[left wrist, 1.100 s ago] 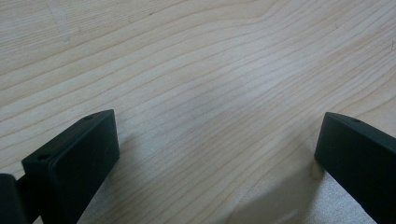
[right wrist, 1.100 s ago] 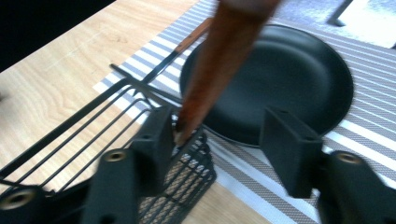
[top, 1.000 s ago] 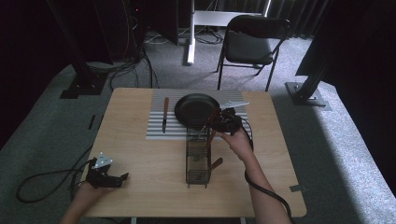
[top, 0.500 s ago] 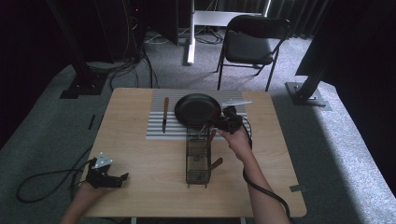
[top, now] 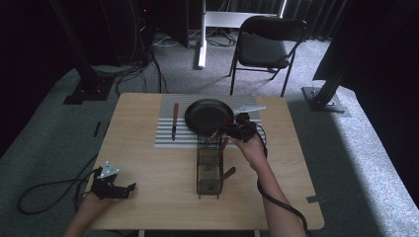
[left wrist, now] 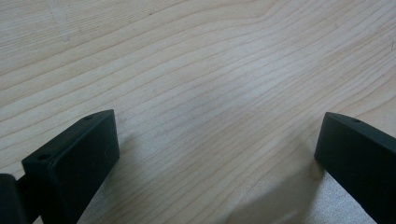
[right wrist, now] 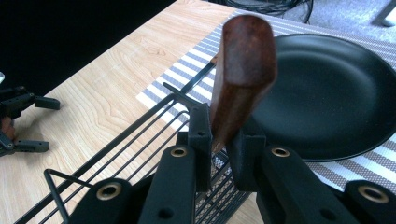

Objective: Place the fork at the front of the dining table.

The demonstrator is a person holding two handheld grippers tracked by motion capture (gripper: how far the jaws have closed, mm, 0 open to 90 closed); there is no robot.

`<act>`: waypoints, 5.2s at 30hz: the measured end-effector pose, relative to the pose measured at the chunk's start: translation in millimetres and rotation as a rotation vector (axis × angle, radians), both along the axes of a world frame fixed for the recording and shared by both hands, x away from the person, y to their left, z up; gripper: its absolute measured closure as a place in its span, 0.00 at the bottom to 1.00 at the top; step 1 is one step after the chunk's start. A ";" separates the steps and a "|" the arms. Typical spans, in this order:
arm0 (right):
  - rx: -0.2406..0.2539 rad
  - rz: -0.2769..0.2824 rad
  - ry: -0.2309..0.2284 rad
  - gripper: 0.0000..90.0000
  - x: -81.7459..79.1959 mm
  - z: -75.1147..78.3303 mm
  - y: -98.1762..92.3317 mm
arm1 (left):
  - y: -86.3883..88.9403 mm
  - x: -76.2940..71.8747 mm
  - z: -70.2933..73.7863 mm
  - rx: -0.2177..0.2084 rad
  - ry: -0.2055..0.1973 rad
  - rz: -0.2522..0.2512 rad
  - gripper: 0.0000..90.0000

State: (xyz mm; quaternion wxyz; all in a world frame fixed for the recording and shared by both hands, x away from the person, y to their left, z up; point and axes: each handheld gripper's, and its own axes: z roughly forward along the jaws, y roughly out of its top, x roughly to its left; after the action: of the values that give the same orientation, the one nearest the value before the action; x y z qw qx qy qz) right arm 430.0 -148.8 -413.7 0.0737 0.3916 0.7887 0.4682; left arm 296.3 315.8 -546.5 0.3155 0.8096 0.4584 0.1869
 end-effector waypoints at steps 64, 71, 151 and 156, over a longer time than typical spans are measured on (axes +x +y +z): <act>-0.005 -0.300 -0.088 0.90 -20.2 36.8 -120.0 | 0.0 0.0 0.0 0.000 0.000 0.000 0.00; -0.061 -0.358 -0.048 0.90 -11.5 10.7 -121.7 | -0.1 -0.1 0.0 -0.001 0.000 0.000 0.00; -0.289 -0.595 0.375 0.72 178.1 -94.3 -40.2 | 0.0 0.0 -0.2 0.000 -0.002 -0.001 0.00; -0.249 -0.564 0.354 0.62 162.9 -81.0 -45.5 | -0.1 -0.1 -0.1 -0.001 0.000 0.001 0.00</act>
State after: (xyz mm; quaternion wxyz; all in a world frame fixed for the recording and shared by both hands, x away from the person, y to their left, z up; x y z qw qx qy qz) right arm 592.9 -194.4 -494.7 0.1096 0.6571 0.7009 0.2547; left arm 296.2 315.8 -546.6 0.3158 0.8092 0.4588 0.1871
